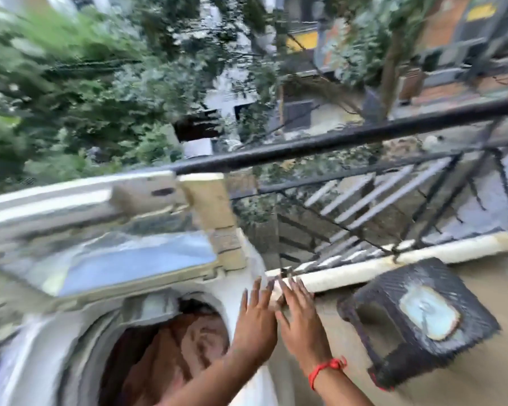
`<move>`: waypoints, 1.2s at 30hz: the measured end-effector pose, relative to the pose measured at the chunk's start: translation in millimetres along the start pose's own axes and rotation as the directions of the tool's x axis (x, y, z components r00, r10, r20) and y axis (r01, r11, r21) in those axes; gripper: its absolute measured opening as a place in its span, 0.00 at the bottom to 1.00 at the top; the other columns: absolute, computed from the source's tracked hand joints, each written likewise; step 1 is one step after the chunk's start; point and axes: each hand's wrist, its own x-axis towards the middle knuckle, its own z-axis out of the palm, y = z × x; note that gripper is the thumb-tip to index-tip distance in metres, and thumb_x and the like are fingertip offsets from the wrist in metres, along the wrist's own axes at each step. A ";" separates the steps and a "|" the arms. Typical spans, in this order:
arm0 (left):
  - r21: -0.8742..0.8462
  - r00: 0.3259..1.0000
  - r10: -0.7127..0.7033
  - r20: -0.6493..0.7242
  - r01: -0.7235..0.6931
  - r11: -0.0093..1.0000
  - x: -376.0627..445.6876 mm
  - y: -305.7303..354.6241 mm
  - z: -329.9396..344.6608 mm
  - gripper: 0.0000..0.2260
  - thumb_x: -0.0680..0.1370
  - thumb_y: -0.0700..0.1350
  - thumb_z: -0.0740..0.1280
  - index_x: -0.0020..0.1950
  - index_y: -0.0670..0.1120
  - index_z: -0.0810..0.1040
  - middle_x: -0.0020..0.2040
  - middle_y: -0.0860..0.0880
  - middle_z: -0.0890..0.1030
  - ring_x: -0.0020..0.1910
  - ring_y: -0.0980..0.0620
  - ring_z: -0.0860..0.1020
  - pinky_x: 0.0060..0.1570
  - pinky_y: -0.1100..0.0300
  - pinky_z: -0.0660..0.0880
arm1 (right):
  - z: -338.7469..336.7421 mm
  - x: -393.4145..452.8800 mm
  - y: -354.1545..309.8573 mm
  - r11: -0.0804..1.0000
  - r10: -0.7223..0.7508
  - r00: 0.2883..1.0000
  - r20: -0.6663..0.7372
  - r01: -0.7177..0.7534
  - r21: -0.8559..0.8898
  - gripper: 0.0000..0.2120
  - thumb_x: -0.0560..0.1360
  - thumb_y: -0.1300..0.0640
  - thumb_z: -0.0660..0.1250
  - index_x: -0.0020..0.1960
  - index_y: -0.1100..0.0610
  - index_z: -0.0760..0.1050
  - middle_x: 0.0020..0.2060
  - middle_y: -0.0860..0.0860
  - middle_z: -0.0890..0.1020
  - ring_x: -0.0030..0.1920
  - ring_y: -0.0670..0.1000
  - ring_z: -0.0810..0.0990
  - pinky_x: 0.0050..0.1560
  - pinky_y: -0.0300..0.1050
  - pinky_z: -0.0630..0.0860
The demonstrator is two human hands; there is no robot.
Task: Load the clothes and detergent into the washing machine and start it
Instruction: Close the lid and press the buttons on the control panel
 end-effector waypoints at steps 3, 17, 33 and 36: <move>0.078 0.998 -0.065 -0.011 0.066 0.995 -44.9 -48.8 -17.0 0.28 0.70 0.49 0.57 0.70 0.51 0.68 0.69 0.48 0.74 0.68 0.43 0.73 0.61 0.45 0.75 | 32.9 -0.5 -54.3 0.989 -0.124 0.991 0.047 0.127 -0.070 0.24 0.79 0.48 0.56 0.72 0.54 0.70 0.72 0.53 0.71 0.74 0.51 0.63 0.75 0.48 0.54; -0.033 0.924 -0.375 0.070 0.378 0.925 -173.4 -211.2 8.2 0.26 0.71 0.50 0.55 0.68 0.50 0.76 0.70 0.47 0.73 0.71 0.47 0.66 0.71 0.42 0.47 | 165.5 -28.8 -174.0 0.854 -0.059 0.842 0.537 0.321 -0.409 0.29 0.70 0.44 0.58 0.65 0.57 0.78 0.66 0.53 0.78 0.65 0.52 0.78 0.52 0.59 0.81; -0.014 0.937 -0.322 0.136 0.326 0.945 -165.3 -255.6 39.7 0.33 0.81 0.50 0.52 0.73 0.46 0.30 0.79 0.48 0.37 0.78 0.47 0.36 0.72 0.40 0.36 | 217.1 -22.8 -216.2 0.792 0.207 0.706 0.677 0.286 -0.539 0.36 0.80 0.47 0.54 0.80 0.56 0.40 0.80 0.51 0.43 0.79 0.50 0.40 0.76 0.65 0.46; -0.049 0.933 -0.320 0.163 0.332 0.942 -160.5 -259.4 39.3 0.32 0.82 0.49 0.52 0.75 0.46 0.31 0.79 0.49 0.36 0.78 0.47 0.36 0.73 0.40 0.37 | 220.9 -19.4 -216.3 0.798 0.221 0.706 0.673 0.266 -0.541 0.36 0.80 0.47 0.54 0.80 0.56 0.40 0.80 0.51 0.43 0.79 0.50 0.39 0.76 0.64 0.47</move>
